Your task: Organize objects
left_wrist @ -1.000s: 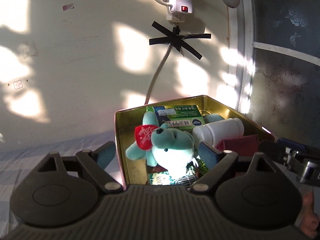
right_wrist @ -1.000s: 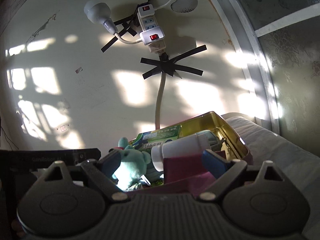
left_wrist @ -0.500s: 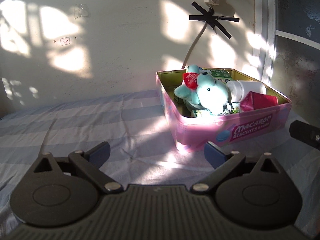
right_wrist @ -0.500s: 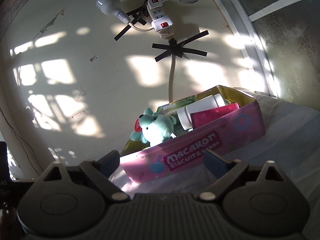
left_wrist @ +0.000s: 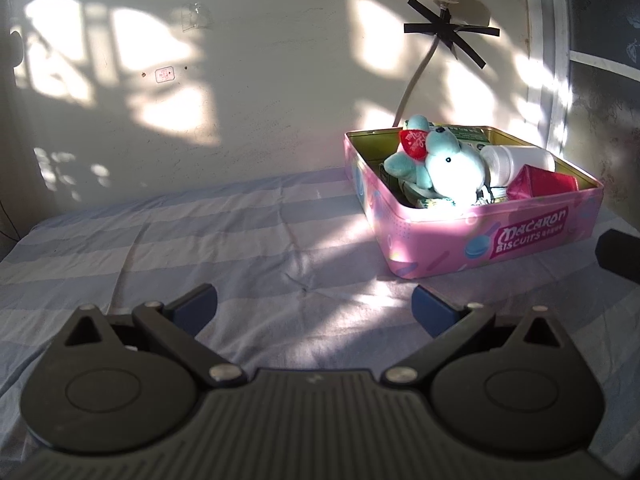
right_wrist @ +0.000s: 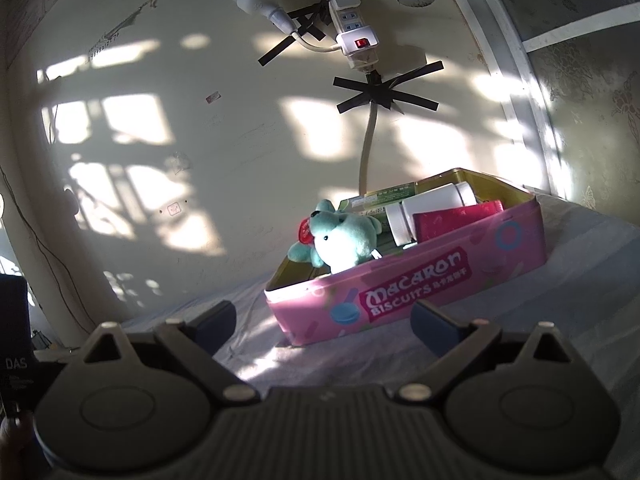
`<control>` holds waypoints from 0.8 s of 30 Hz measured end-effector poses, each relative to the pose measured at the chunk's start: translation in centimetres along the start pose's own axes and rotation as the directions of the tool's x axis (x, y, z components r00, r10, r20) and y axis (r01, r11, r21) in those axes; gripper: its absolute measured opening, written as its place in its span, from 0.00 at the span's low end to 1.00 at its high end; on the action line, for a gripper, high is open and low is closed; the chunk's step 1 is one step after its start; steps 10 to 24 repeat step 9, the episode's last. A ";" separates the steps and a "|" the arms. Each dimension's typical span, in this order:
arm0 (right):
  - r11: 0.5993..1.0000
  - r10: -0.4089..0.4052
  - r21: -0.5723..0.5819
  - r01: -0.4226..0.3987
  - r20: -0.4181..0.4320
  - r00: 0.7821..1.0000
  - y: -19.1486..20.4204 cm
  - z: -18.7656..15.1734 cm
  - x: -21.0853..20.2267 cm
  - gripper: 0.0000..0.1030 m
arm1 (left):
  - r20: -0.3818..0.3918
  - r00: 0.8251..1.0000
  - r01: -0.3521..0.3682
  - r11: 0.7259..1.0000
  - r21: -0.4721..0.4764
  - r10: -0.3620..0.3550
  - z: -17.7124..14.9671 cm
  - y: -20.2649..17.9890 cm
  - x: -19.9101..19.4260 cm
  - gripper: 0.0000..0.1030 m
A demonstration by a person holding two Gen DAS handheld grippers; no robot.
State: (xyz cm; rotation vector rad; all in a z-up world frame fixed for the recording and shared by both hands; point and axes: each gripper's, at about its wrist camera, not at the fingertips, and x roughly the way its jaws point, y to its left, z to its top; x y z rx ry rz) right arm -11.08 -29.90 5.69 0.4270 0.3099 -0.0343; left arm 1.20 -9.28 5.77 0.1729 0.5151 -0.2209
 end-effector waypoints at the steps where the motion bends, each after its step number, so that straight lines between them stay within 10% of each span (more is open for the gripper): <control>1: 1.000 -0.001 -0.001 0.001 -0.003 1.000 0.1 -0.1 0.0 0.95 | 0.006 1.000 -0.002 1.000 -0.001 0.002 -0.1 0.1 -0.1 1.00; 24: 1.000 -0.005 -0.017 0.005 -0.015 1.000 0.8 -0.3 0.2 0.96 | 0.018 0.999 0.043 0.997 -0.059 -0.042 -0.1 1.4 -0.2 1.00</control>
